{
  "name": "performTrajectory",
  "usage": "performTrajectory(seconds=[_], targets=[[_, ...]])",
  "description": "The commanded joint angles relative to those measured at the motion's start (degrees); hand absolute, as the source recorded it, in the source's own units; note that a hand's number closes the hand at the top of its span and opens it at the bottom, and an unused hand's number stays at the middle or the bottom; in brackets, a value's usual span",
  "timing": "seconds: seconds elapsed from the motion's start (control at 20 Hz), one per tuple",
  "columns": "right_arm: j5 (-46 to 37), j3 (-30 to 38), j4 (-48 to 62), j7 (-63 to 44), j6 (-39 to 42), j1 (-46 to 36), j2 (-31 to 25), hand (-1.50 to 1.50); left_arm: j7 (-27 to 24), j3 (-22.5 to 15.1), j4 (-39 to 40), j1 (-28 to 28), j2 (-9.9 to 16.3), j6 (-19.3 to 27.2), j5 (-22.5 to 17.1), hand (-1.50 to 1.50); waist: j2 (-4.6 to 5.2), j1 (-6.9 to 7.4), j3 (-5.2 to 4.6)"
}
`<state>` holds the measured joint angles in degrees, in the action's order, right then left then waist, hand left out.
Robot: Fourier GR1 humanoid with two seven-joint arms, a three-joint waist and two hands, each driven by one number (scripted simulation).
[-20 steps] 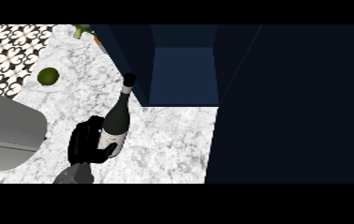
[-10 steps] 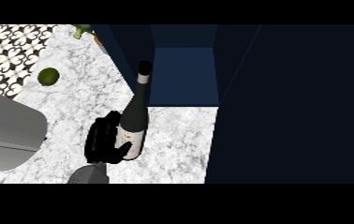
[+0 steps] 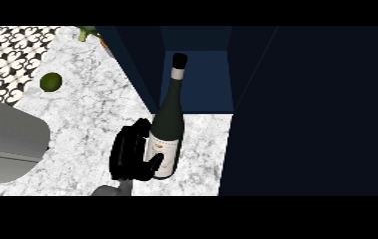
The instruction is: Pick up the wine, place it into the cabinet and close the cabinet
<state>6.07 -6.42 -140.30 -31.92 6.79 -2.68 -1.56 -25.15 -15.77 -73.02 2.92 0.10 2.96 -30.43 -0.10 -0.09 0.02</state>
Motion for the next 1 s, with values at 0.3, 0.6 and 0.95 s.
performTrajectory(seconds=[0.3,0.6,0.95], targets=[[1.96,0.2,-4.43,-5.26,-0.29,-0.78,-0.81,-1.5,-4.36,-7.28,5.75,4.38,-0.1,8.61,-8.21,1.5,0.07,-0.1,-0.04],[2.24,1.96,-0.62,-1.19,1.08,-0.47,-0.39,-1.5,-9.21,-10.22,16.14,12.29,-0.1,12.57,-15.49,1.5,0.17,-0.47,-0.05],[3.87,2.67,1.63,-1.54,1.64,-2.68,-0.84,-1.5,-13.33,-13.06,21.78,18.21,-0.1,12.07,-20.02,1.5,0.17,-0.42,-0.05]])
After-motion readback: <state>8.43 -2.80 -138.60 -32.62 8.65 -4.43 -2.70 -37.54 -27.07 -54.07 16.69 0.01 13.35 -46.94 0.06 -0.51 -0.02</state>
